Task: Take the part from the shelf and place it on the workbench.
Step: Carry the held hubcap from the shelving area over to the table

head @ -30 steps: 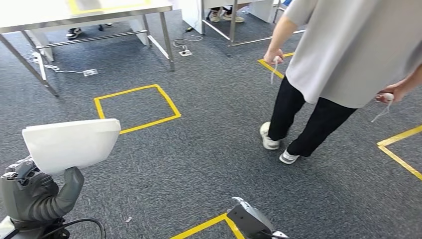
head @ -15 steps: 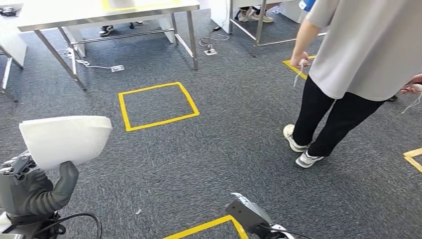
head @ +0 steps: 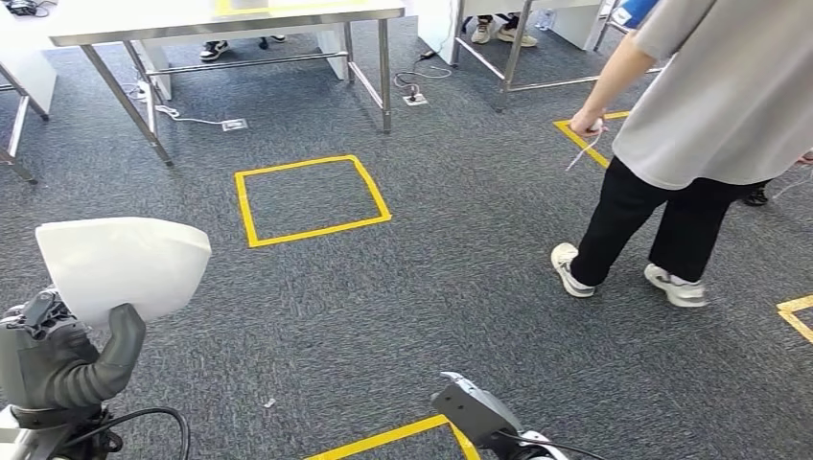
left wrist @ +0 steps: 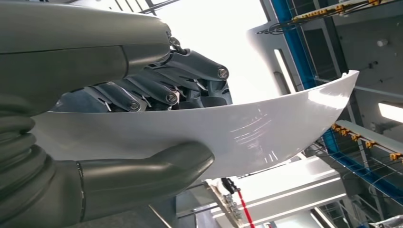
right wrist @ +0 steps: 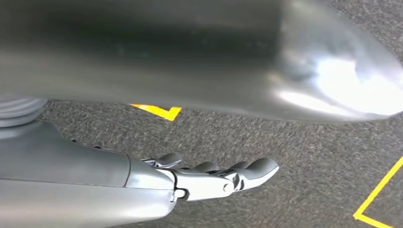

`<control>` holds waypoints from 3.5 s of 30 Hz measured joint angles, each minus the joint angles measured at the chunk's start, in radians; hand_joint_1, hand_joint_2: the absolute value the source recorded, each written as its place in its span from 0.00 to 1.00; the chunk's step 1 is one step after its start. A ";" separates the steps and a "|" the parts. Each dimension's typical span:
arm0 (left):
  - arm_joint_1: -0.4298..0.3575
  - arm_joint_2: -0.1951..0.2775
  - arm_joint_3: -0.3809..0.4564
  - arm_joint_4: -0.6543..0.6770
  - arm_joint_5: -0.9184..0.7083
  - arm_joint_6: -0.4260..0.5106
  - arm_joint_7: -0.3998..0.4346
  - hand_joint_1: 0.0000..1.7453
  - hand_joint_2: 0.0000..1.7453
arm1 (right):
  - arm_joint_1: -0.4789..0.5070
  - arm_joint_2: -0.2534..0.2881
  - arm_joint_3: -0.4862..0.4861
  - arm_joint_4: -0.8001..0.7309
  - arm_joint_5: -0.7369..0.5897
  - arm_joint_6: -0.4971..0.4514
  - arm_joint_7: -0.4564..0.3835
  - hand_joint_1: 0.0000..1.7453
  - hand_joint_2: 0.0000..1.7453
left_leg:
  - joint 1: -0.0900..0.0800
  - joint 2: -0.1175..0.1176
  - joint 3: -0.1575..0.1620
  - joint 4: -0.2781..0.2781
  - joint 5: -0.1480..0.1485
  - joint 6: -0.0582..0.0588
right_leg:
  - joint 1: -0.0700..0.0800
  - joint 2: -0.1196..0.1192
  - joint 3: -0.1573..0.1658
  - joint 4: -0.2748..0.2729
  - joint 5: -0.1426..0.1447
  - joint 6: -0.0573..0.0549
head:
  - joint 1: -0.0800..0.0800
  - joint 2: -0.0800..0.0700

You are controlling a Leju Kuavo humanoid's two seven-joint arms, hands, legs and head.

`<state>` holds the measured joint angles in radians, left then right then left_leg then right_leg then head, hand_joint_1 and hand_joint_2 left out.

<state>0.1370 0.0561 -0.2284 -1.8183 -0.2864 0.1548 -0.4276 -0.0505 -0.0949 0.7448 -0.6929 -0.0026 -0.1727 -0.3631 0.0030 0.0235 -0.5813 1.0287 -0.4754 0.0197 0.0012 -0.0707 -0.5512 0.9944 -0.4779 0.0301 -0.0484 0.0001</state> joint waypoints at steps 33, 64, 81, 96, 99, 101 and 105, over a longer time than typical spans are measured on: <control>-0.023 -0.002 0.016 0.025 -0.001 -0.017 0.003 1.00 1.00 | -0.013 0.027 -0.020 0.025 0.026 -0.017 -0.004 0.00 0.00 | 0.023 -0.030 -0.115 0.219 -0.062 -0.051 | -0.017 0.038 0.003 0.019 -0.024 -0.023 | -0.002 0.000; -0.012 0.002 0.015 0.012 0.014 -0.014 -0.004 1.00 1.00 | 0.020 0.023 -0.046 0.042 0.008 -0.033 -0.012 0.00 0.00 | 0.013 -0.044 0.020 -0.015 -0.008 0.005 | -0.028 0.067 -0.065 0.105 -0.020 0.036 | 0.000 0.000; 0.022 0.009 0.014 -0.019 0.014 -0.006 -0.006 1.00 1.00 | 0.046 0.018 -0.045 0.022 0.008 -0.038 -0.009 0.00 0.00 | 0.011 -0.024 -0.039 0.028 0.026 -0.030 | -0.017 0.067 0.040 0.012 -0.055 -0.008 | -0.005 0.000; 0.053 0.016 0.012 -0.057 0.023 -0.024 -0.005 1.00 1.00 | 0.052 0.013 -0.031 -0.003 0.030 -0.035 0.025 0.00 0.00 | 0.002 -0.041 0.043 -0.004 -0.042 0.005 | -0.006 0.069 -0.054 0.050 0.015 0.002 | -0.002 0.000; 0.048 0.016 0.007 -0.059 0.026 -0.049 -0.002 1.00 1.00 | 0.038 0.013 -0.022 -0.010 0.039 -0.021 0.031 0.00 0.00 | 0.001 -0.041 0.048 -0.010 -0.050 -0.013 | -0.002 0.071 -0.041 0.021 0.009 -0.010 | -0.002 0.000; 0.041 0.017 0.005 -0.060 0.024 -0.064 0.000 1.00 1.00 | 0.031 0.012 -0.019 -0.011 0.043 -0.010 0.028 0.00 0.00 | 0.002 -0.038 0.047 0.007 -0.062 -0.025 | -0.008 0.071 -0.030 0.010 0.008 -0.020 | -0.003 0.000; 0.022 0.018 -0.004 -0.051 0.024 -0.114 0.001 1.00 1.00 | 0.019 0.014 -0.014 -0.009 0.047 0.010 0.014 0.00 0.00 | 0.008 -0.034 -0.077 0.234 -0.151 -0.042 | -0.012 0.066 -0.006 0.002 -0.006 -0.032 | -0.005 0.000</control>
<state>0.1594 0.0743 -0.2322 -1.8692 -0.2619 0.0409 -0.4265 -0.0318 -0.0813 0.7311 -0.7023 0.0443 -0.1623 -0.3487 0.0108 -0.0101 -0.6587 1.2624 -0.6263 -0.0222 -0.0108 -0.0042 -0.5570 0.9962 -0.4834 -0.0024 -0.0530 0.0003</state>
